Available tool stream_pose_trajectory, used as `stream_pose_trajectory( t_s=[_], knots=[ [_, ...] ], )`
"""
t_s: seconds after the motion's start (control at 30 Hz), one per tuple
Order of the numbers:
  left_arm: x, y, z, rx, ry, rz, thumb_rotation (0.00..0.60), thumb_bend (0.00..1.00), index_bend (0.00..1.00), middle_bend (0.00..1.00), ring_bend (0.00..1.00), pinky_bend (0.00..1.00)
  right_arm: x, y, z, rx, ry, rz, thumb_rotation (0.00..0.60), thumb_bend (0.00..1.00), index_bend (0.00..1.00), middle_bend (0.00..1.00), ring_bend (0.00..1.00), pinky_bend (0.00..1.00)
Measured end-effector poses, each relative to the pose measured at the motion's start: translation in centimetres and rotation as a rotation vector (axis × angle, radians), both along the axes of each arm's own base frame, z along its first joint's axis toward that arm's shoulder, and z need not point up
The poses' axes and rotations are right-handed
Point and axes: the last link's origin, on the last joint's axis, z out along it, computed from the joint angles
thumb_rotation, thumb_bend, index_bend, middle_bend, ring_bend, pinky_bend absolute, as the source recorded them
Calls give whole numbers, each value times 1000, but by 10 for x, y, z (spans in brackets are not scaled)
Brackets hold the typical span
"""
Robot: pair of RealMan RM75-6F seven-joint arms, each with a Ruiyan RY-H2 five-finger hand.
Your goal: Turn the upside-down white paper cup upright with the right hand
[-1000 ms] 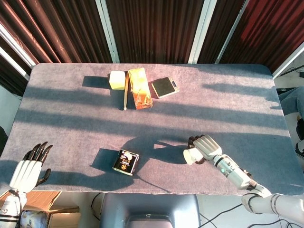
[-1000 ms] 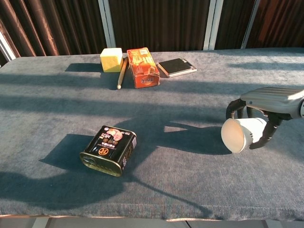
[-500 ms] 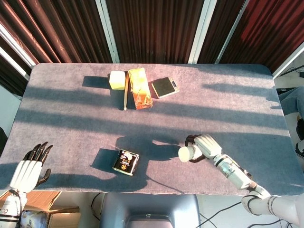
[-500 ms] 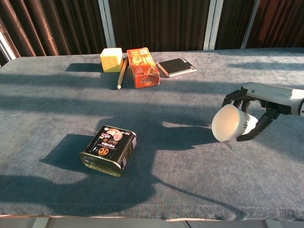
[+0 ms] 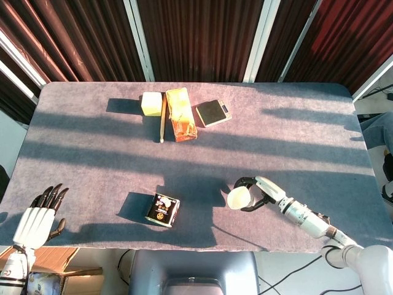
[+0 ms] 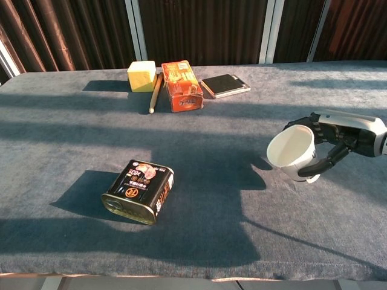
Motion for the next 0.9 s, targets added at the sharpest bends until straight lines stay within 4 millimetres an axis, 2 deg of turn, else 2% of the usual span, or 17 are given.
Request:
stream_pose_trajectory(
  t_s=[0.17,0.9],
  knots=[
    [0,0,0,0,0,-2,600,409,94,13,0,200,-1,3,-8,24,30,36,600,169,601,457,376,502],
    [0,-1,1,6,0,0,600,410,94,13,0,201,-10,10,-6,-18,108,87,600,169,567,384,299,424]
  ],
)
